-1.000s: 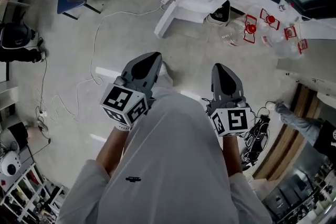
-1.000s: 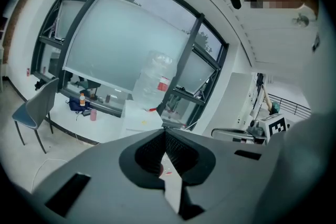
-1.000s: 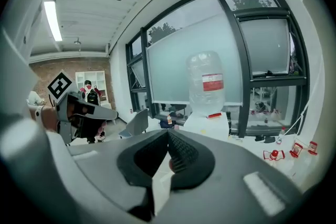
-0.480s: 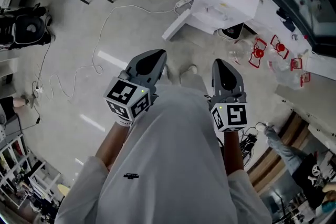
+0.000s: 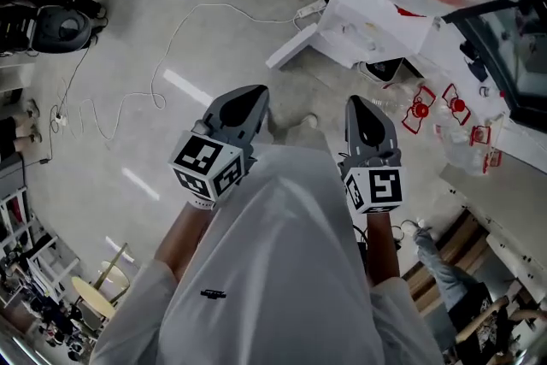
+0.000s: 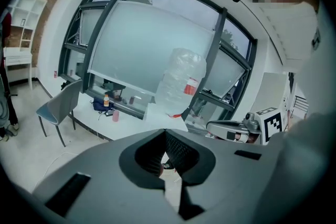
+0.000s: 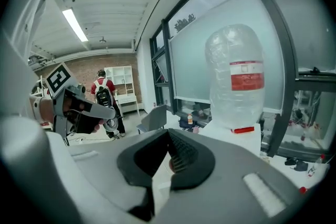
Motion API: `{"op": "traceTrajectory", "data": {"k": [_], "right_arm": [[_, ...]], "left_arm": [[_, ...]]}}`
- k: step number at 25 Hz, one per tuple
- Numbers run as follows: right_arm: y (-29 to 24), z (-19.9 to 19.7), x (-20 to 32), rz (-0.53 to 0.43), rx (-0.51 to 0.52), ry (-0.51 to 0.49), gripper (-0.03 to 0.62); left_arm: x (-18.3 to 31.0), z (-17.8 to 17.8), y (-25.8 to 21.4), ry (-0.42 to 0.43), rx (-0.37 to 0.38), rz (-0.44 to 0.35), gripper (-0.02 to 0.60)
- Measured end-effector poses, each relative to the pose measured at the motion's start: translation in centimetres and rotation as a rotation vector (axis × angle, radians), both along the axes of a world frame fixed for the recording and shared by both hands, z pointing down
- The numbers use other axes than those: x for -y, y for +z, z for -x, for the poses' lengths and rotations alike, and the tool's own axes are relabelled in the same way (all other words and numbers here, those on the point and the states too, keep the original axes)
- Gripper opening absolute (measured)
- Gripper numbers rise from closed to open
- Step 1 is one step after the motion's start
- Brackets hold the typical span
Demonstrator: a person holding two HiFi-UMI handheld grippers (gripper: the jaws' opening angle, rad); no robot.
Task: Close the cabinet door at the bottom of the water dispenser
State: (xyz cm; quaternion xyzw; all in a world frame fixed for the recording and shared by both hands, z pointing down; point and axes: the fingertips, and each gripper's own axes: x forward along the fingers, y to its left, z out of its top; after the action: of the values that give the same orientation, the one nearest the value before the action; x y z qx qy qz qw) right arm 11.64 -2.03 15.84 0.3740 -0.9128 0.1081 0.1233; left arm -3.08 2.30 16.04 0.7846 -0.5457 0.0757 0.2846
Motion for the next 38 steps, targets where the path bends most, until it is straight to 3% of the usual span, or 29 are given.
{"op": "traceTrajectory", "data": {"k": [16, 22, 38], "right_arm": [[6.3, 6.2, 3.3, 0.139, -0.039, -0.178, 0.011], [10.9, 9.1, 4.6, 0.186, -0.069, -0.239, 0.012], [24.4, 14.8, 6.4, 0.321, -0.160, -0.326, 0.094]], "left_arm": [[1.7, 3.9, 5.4, -0.124, -0.017, 0.121, 0.000], [2.2, 5.7, 9.3, -0.158, -0.023, 0.182, 0.000], [3.7, 8.3, 20.9, -0.182, -0.093, 0.310, 0.000]]}}
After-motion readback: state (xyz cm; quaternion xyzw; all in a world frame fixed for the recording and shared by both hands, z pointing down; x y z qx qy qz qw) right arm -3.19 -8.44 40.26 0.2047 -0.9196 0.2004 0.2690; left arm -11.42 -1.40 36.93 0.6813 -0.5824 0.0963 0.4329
